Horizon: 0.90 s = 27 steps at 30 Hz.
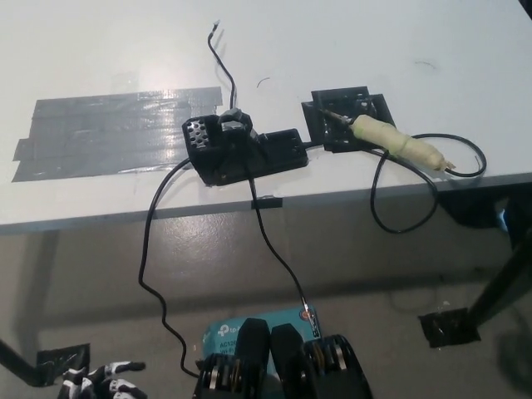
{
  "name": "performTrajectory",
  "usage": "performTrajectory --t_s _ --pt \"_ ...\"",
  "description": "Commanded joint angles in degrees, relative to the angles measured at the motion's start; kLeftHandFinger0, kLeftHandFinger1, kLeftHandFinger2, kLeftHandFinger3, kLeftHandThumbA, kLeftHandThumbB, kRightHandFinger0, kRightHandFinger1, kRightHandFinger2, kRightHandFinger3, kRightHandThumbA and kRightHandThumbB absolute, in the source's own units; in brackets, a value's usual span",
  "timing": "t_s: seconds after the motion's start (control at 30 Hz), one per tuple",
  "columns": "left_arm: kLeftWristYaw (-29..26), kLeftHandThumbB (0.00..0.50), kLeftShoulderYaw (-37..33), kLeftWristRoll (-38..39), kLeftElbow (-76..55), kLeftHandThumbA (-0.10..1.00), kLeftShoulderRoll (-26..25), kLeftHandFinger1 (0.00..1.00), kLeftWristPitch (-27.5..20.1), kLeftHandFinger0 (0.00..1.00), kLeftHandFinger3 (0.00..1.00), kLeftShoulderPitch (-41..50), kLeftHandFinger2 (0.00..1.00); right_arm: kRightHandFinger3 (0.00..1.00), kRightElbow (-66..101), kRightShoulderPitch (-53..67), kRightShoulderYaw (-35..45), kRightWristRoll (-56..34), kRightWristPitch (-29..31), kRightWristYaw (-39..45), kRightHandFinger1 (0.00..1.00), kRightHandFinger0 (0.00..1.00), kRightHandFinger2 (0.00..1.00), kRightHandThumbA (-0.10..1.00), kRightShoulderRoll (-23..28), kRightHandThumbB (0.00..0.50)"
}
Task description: The robot uses its right hand to grab the soldering gun kept on the middle of the table and pulls it out of its base and keep it on the right side of the base
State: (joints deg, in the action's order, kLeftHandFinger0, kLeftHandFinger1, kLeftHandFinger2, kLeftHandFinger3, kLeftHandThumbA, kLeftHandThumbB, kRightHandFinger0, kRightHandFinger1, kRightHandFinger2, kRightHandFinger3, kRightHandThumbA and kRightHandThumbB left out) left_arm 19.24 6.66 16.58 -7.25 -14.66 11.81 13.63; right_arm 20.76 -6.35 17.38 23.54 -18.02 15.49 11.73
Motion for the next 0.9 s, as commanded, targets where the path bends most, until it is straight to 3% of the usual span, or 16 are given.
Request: performTrajectory --t_s 0.0,0.07,0.1,0.13,0.23,0.27,0.3,0.33,0.37,0.4,0.5,0.57,0.7,0.73,0.8,0.87 --pt "-0.8 0.457 1.5 -0.8 -0.8 0.94 -0.7 0.38 -5.3 0.33 0.67 1.1 0.42 0.94 -2.6 3.2 3.8 -8.2 5.6 -4.6 0.17 0.08 0.42 0.03 -0.1 0.136" --pt "-0.7 0.444 1.7 -0.6 -1.2 0.88 -0.8 0.40 -4.7 0.33 0.69 1.3 0.45 0.93 -5.6 4.7 4.2 -8.5 6.5 -5.2 0.17 0.07 0.41 0.11 0.2 0.147" --pt "-0.9 0.394 1.8 -0.9 -1.6 0.86 -1.2 0.43 -4.0 0.37 0.74 1.5 0.50 1.00 -8.3 5.8 3.6 -8.2 5.4 -4.7 0.21 0.08 0.48 0.13 0.4 0.148" --pt "-0.8 0.367 1.9 -0.9 -1.6 0.84 -1.2 0.43 -4.2 0.37 0.75 1.4 0.51 1.00 -9.2 6.2 2.9 -7.8 5.5 -4.6 0.17 0.05 0.46 0.12 0.5 0.155" --pt "-1.3 0.348 2.3 -0.7 -1.8 0.77 -1.2 0.40 -3.5 0.31 0.71 0.9 0.49 0.98 -12.5 6.4 0.9 -7.0 8.1 -5.6 0.20 0.08 0.44 0.13 1.4 0.179" --pt "-1.9 0.387 2.8 -0.3 -2.1 0.70 -1.0 0.38 -2.4 0.30 0.65 0.6 0.45 0.94 -13.5 6.6 -0.5 -6.4 8.3 -5.1 0.17 0.06 0.39 0.15 1.9 0.205" --pt "-2.0 0.387 3.0 -0.2 -2.1 0.68 -0.9 0.37 -2.2 0.30 0.63 0.6 0.44 0.93 -13.6 6.7 -0.8 -6.5 8.4 -5.2 0.16 0.05 0.38 0.15 2.0 0.208" --pt "-2.1 0.392 3.0 -0.3 -2.4 0.65 -0.9 0.32 -1.9 0.28 0.53 0.6 0.35 0.89 -14.3 6.8 -1.3 -7.0 8.5 -5.2 0.16 0.08 0.38 0.14 2.1 0.222" --pt "-2.1 0.394 3.1 -0.5 -2.6 0.64 -0.9 0.30 -1.7 0.27 0.50 0.5 0.32 0.89 -14.7 6.6 -1.7 -7.0 8.7 -5.4 0.16 0.07 0.38 0.14 2.3 0.222" --pt "-2.5 0.410 3.5 0.2 -2.8 0.57 -0.6 0.18 -0.4 0.18 0.38 0.4 0.20 0.90 -15.4 6.7 -1.9 -7.2 8.5 -5.4 0.19 0.09 0.42 0.13 2.5 0.210" --pt "-2.9 0.413 4.6 2.8 -3.7 0.42 0.3 0.03 2.3 0.01 0.14 0.0 0.04 0.90 -16.3 6.4 -2.9 -7.1 9.1 -5.7 0.22 0.10 0.45 0.15 3.4 0.178" --pt "-3.6 0.397 5.3 3.4 -4.2 0.38 0.8 0.00 3.9 0.00 0.06 -0.3 0.00 0.88 -16.8 6.2 -3.7 -7.1 9.4 -5.9 0.20 0.10 0.43 0.15 3.8 0.187" --pt "-3.3 0.396 5.3 1.9 -3.7 0.41 0.1 0.05 2.6 0.02 0.05 -0.4 0.04 0.86 -16.9 5.9 -4.8 -7.4 9.0 -5.9 0.20 0.09 0.41 0.18 4.3 0.194" --pt "-3.0 0.391 5.4 2.2 -3.8 0.41 0.0 0.11 2.1 0.06 0.10 -0.4 0.10 0.85 -17.2 5.8 -5.5 -7.0 9.5 -5.9 0.20 0.09 0.41 0.20 4.6 0.192" --pt "-3.1 0.384 5.6 2.7 -4.3 0.41 0.1 0.14 2.4 0.10 0.12 -0.3 0.13 0.86 -17.4 5.7 -6.4 -7.1 9.8 -5.7 0.21 0.09 0.43 0.22 5.1 0.187" --pt "-3.8 0.401 5.5 1.0 -4.2 0.47 -0.2 0.16 2.7 0.12 0.23 -0.4 0.17 0.87 -17.7 5.5 -7.2 -7.1 10.0 -5.9 0.17 0.03 0.41 0.25 5.5 0.203"
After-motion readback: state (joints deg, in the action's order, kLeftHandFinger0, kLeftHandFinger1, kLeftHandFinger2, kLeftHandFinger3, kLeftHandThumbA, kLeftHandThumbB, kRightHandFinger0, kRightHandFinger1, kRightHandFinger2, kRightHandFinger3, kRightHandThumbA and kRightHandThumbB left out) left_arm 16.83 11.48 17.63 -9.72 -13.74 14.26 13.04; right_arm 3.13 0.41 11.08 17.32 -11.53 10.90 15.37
